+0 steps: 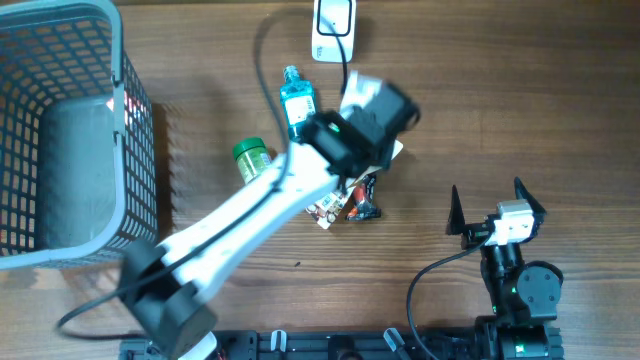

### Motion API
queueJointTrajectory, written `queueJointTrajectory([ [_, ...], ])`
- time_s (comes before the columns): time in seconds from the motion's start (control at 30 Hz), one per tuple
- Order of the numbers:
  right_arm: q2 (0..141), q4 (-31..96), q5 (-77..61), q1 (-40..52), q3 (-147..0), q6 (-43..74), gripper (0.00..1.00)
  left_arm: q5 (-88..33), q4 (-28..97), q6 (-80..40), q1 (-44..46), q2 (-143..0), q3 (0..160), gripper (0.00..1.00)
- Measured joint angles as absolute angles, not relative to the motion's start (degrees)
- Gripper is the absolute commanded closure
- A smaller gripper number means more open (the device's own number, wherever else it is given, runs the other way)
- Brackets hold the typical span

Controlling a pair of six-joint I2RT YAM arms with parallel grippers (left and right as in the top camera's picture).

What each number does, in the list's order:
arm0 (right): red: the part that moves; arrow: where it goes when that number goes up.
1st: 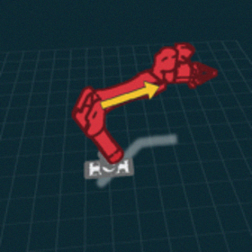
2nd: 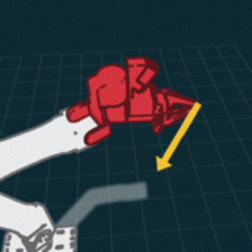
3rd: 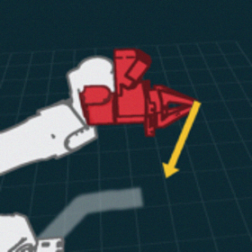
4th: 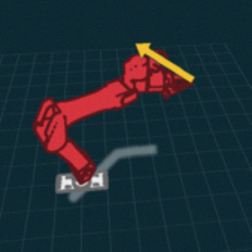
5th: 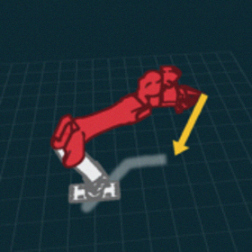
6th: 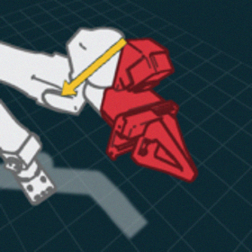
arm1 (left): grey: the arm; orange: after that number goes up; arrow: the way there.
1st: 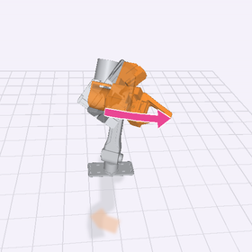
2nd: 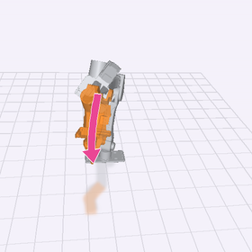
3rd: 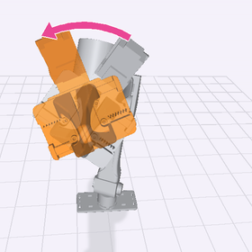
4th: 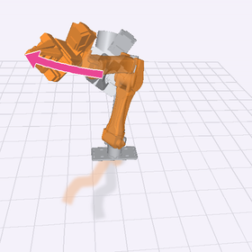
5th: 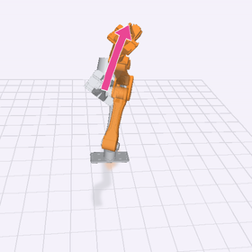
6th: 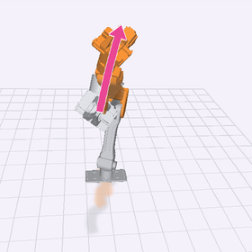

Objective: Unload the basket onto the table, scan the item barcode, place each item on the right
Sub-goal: 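Carry the PanTree bag to the table and release it beside the wrench package, then reach into the basket and grasp the small red packet with the left gripper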

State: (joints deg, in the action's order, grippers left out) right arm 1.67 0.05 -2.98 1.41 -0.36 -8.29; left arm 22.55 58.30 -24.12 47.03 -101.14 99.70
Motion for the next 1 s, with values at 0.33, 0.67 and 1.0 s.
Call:
queueJointTrajectory([
  [0.33, 1.72, 0.05, -2.98, 1.41, -0.36, -8.27, 0.00, 17.50, 79.00, -21.93, -3.62, -83.68, 138.26, 0.00],
  [0.67, 1.72, 0.05, -3.01, 1.41, -0.36, -8.29, 0.00, 1.39, 75.46, -23.49, -27.88, -104.55, 120.27, 0.00],
  [1.0, 1.69, 0.08, -2.98, 1.41, -0.36, -8.29, 0.00, -3.16, 50.41, -23.57, -23.81, -107.04, 90.43, 0.00],
])
